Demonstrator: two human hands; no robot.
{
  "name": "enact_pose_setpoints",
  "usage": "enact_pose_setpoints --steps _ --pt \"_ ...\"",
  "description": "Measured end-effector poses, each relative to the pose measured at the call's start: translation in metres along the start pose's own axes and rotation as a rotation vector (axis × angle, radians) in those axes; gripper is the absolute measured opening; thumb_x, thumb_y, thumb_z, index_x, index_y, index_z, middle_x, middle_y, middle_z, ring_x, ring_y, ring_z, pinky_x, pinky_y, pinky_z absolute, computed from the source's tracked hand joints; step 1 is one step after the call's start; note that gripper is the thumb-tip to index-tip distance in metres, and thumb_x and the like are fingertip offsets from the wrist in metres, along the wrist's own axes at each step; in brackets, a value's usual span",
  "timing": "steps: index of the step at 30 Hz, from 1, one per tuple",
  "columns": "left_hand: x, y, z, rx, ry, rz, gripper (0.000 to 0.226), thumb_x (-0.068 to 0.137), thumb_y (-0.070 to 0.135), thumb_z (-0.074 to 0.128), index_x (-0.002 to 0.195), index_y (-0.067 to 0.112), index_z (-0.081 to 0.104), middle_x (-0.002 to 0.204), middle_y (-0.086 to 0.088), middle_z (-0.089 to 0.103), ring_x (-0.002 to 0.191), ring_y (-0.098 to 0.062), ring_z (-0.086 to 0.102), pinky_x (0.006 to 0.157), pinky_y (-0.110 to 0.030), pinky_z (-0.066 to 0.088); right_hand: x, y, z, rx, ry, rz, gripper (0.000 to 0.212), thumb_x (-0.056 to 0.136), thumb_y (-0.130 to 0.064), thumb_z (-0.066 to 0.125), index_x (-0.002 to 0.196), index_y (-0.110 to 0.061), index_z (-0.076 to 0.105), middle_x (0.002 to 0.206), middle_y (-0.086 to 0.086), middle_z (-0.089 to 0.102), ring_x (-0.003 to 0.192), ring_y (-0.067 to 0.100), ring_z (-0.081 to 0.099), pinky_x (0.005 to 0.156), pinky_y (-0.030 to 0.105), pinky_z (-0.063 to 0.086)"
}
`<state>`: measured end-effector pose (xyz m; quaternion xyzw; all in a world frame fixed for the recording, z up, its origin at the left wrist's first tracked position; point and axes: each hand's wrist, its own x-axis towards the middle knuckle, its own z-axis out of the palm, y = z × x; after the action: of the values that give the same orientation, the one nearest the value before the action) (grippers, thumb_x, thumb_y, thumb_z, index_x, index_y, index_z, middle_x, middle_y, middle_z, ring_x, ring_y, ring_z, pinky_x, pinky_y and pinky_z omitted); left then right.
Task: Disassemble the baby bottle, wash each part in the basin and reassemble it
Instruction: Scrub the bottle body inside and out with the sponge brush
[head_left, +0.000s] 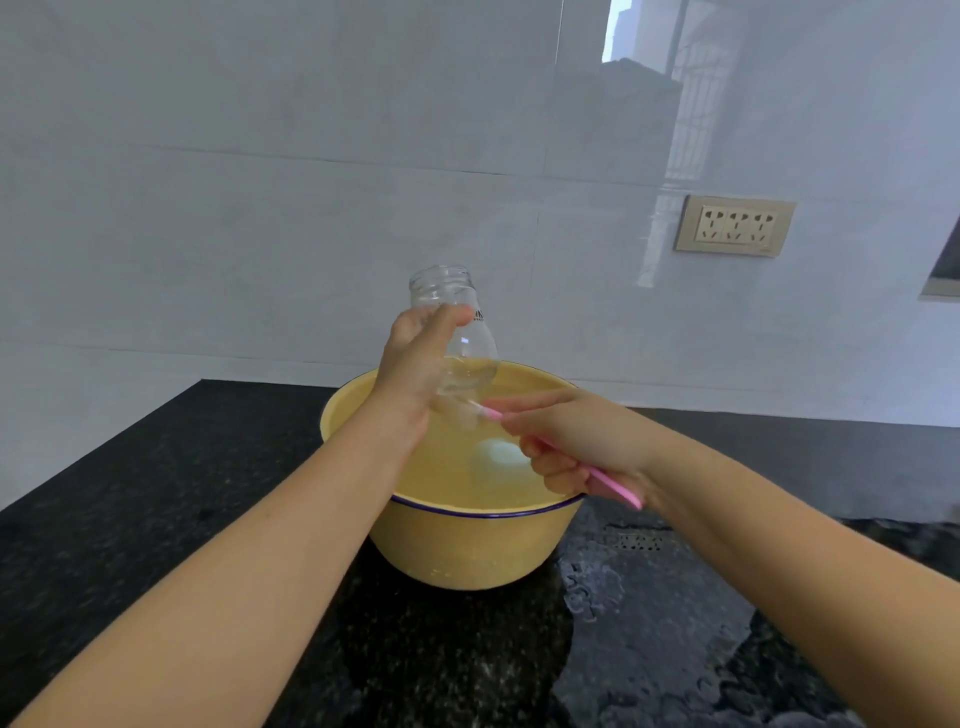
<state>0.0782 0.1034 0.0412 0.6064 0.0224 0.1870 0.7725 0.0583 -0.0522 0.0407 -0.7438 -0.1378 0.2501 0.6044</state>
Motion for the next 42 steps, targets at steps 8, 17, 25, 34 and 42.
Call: enact_pose_setpoints --steps 8,17,25,34,42 --pt "0.003 0.006 -0.003 0.374 -0.029 0.272 0.055 0.08 0.029 0.068 0.128 0.026 0.041 0.1 0.009 0.059 0.095 -0.008 0.058 0.072 -0.02 0.046 -0.007 -0.017 -0.004 0.185 -0.144 0.124 0.018 0.098 -0.015 0.044 0.096 -0.013 0.062 0.056 -0.001 0.038 0.031 0.001 0.027 0.026 0.011 0.022" --pt "-0.009 0.005 -0.004 0.308 -0.149 0.159 0.052 0.076 0.038 0.067 0.122 0.029 0.045 0.102 0.009 0.06 0.094 -0.019 0.067 0.069 -0.024 0.049 0.003 -0.014 -0.013 0.303 0.009 0.119 0.018 0.098 -0.014 0.043 0.095 -0.013 0.061 0.053 -0.001 0.036 0.027 0.0 0.029 0.025 0.009 0.022" --pt "-0.007 0.001 -0.017 0.397 -0.183 0.128 0.05 0.068 0.038 0.072 0.114 0.03 0.053 0.105 0.002 0.067 0.092 -0.013 0.065 0.077 -0.027 0.049 0.004 -0.011 -0.02 -0.465 0.192 -0.068 0.045 0.084 -0.005 0.06 0.127 -0.017 0.054 0.066 0.003 0.058 0.041 0.009 0.039 0.036 0.017 0.032" --pt "-0.01 0.0 -0.034 0.535 -0.252 0.068 0.054 0.07 0.032 0.078 0.109 0.046 0.043 0.118 0.002 0.056 0.112 -0.011 0.053 0.086 -0.028 0.041 0.021 -0.004 -0.019 -1.226 0.309 -0.231 0.032 0.085 -0.044 0.061 0.115 -0.032 0.064 0.092 -0.008 0.061 0.088 0.012 0.054 0.076 0.022 0.039" --pt "-0.015 0.0 -0.039 0.746 -0.329 0.116 0.061 0.067 0.03 0.082 0.115 0.041 0.047 0.114 0.004 0.055 0.104 -0.012 0.056 0.069 -0.019 0.044 0.022 -0.012 -0.007 -0.263 0.204 -0.24 0.053 0.084 -0.027 0.066 0.132 -0.023 0.047 0.104 0.005 0.064 0.097 0.02 0.064 0.089 0.036 0.054"
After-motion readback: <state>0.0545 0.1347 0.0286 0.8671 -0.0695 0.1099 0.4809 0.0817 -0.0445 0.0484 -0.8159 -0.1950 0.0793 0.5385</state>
